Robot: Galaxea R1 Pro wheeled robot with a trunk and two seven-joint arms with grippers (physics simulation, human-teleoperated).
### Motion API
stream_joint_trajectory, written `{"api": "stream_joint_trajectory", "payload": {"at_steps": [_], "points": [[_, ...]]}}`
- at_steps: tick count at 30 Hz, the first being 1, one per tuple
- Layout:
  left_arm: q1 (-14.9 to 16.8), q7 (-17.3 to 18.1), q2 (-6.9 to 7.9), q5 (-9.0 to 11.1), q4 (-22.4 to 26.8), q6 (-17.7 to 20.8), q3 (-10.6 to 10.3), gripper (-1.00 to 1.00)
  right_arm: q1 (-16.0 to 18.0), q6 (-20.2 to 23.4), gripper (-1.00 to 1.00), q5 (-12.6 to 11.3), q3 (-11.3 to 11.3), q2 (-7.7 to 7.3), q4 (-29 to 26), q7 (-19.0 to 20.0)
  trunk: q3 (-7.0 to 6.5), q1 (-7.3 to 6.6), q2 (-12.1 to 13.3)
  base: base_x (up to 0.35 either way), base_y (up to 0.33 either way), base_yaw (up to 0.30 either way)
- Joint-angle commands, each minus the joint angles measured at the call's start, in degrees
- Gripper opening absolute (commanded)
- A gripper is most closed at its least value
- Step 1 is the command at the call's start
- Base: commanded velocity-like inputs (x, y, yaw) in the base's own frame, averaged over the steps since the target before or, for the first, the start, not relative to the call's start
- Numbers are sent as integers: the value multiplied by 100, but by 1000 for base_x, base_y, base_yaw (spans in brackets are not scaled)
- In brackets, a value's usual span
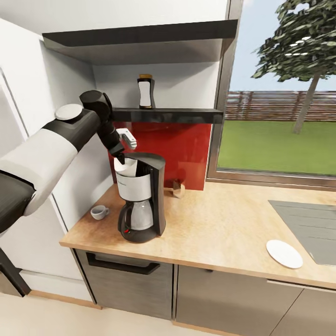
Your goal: Set up a coffee station on the kitchen countertop: keep the coffee maker on the countertop, move the bottle of coffee from the kitchen shelf to the counter next to the coffee maker, place a paper coffee filter on top of the coffee maker, put the saucer next to the coffee maker with the coffee cup on the saucer, and place the electric kettle next to the coffee maker.
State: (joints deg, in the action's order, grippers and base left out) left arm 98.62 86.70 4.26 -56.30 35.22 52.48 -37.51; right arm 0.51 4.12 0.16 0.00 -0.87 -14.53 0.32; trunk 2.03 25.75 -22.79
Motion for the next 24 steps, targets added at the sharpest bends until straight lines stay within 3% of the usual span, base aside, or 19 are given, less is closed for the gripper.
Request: {"api": "stream_joint_trajectory", "payload": {"at_steps": [1,6,11,24], "points": [[8,52,9,-39,11,57,-23,100,2,36,100,2,0,-1,-14,3,14,4,-13,0,0,225],[6,49,13,-39,4,39,-20,100,2,36,100,2,0,-1,-21,3,14,4,-13,-11,0,256],[0,49,8,-32,3,29,-18,100,2,36,100,2,0,-1,-23,3,14,4,-13,-222,0,238],[-1,49,12,-36,11,25,-19,100,2,27,100,2,0,-1,-17,3,14,4,-13,-327,0,30]]}}
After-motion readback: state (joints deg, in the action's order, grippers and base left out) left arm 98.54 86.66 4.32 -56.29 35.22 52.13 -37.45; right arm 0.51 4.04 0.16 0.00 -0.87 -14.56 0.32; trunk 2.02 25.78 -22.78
